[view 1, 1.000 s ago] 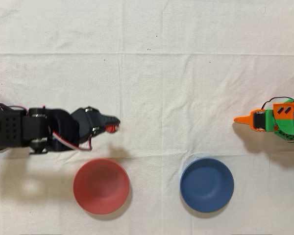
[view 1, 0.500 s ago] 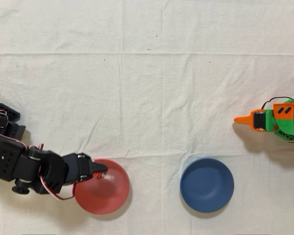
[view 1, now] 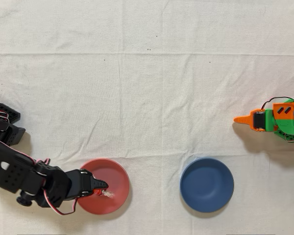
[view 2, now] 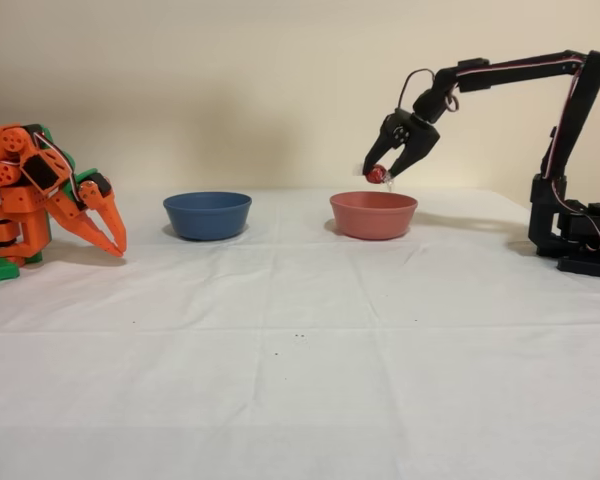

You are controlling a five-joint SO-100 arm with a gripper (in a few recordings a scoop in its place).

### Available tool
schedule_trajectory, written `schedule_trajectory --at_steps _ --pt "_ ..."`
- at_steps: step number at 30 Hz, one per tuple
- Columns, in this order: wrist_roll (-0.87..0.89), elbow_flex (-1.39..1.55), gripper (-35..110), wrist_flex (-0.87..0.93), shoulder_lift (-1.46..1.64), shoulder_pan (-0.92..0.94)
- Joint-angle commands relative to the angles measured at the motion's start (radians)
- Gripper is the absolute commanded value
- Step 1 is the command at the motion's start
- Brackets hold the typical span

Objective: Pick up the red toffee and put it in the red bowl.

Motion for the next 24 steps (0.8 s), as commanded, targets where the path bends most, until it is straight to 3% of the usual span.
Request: schedule_trajectory --at_steps 1,11,24 --pt "0.002 -0.048 12 -0.003 0.003 0.017" --pt "0.015 -0.043 13 -0.041 -0.014 0.018" --pt "0.017 -0.003 28 -0.005 0.038 0.029"
